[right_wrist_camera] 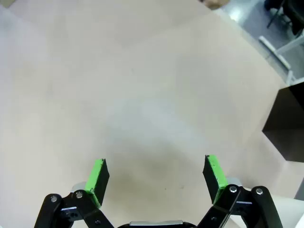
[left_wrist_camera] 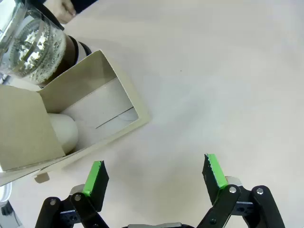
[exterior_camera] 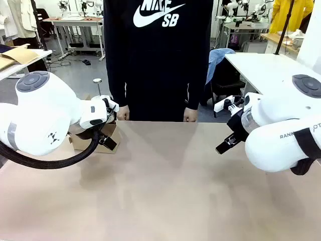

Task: Pour a drink into a cup and package it in a carrier.
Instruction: Pick up the 600 ml Paper Cup and place it in the middle top area of the table.

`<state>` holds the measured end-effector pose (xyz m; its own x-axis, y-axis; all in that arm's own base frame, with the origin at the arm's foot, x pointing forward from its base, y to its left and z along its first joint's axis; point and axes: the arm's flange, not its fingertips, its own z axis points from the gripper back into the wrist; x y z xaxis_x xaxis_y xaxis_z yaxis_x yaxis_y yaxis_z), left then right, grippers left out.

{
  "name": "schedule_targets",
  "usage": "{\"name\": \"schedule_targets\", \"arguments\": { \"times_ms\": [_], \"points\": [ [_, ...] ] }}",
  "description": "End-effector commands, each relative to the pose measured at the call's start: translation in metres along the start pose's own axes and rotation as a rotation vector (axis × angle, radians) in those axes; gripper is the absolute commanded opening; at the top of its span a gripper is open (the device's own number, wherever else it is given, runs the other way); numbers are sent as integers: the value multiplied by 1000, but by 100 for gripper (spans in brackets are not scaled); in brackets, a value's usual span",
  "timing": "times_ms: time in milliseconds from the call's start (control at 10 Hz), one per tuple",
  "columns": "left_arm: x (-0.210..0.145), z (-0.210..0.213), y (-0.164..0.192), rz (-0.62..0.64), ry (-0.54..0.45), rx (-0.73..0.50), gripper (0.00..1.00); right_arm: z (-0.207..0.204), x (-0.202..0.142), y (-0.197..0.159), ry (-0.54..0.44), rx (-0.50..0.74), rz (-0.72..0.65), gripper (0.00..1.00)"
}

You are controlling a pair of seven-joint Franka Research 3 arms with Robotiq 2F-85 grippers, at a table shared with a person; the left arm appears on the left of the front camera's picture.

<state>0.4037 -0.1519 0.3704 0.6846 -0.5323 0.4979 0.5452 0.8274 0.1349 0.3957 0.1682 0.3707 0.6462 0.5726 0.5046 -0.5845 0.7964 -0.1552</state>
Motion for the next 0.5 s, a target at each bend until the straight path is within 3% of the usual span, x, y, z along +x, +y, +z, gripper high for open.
{"name": "schedule_targets", "arguments": {
  "times_ms": [0, 400],
  "points": [
    [0, 0, 0, 0, 0, 0, 100, 0, 0, 0, 0, 0, 0, 100],
    [0, 0, 0, 0, 0, 0, 100, 0, 0, 0, 0, 0, 0, 100]
  ]
}}
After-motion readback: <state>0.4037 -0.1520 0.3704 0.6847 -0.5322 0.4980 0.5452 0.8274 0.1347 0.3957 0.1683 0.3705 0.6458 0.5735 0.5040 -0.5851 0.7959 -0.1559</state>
